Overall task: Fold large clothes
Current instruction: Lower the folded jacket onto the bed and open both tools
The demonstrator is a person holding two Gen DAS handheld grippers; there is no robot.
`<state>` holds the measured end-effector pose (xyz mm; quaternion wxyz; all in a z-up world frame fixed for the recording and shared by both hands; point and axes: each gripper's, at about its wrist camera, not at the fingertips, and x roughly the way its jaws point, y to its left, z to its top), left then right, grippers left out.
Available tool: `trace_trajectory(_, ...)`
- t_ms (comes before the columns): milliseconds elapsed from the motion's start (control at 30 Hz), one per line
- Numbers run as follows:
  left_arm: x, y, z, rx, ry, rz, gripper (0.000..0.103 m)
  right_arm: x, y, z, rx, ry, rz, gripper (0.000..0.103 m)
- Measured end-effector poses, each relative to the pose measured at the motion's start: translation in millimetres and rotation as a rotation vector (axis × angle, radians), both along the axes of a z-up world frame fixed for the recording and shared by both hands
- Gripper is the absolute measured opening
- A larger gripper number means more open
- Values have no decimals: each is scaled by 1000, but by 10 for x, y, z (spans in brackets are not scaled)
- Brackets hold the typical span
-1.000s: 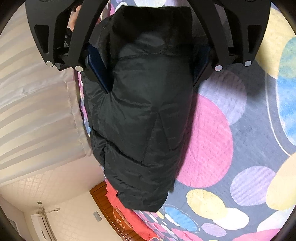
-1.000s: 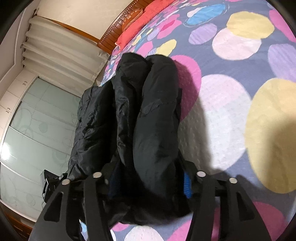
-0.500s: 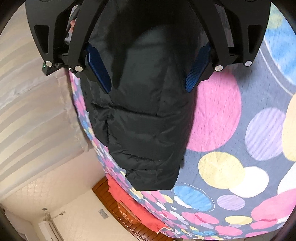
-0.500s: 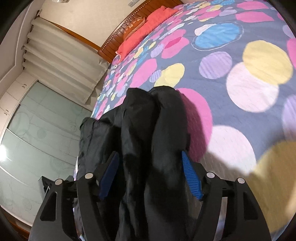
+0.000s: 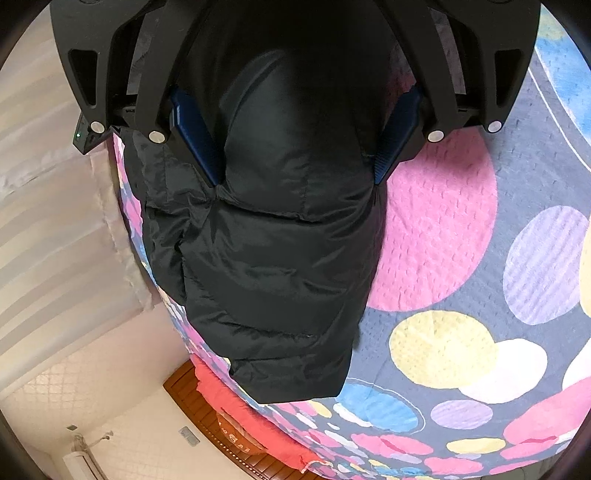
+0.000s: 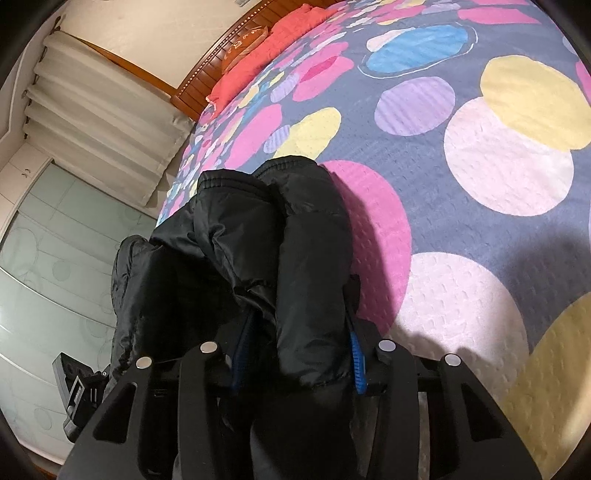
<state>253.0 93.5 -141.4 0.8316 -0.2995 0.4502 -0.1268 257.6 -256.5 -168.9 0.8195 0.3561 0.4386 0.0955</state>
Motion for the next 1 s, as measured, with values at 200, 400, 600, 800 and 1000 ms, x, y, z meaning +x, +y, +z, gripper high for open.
trace_trajectory(200, -34, -34, 19, 22, -3, 6, 82, -14, 12, 9, 10, 1, -14, 44)
trace_trajectory(400, -63, -51, 42, 35, 4, 22, 83, -139, 8, 67, 7, -5, -28, 50)
trace_trajectory(600, -141, -63, 113, 66, -3, 34, 83, -349, -36, 175, -9, -18, -29, 52)
trace_trajectory(800, -319, -65, 207, 96, -17, 44, 83, -583, -17, 253, -25, -28, -19, 52)
trace_trajectory(1000, -526, -102, 243, 127, -30, 40, 83, -824, 2, 274, -25, -35, -27, 56)
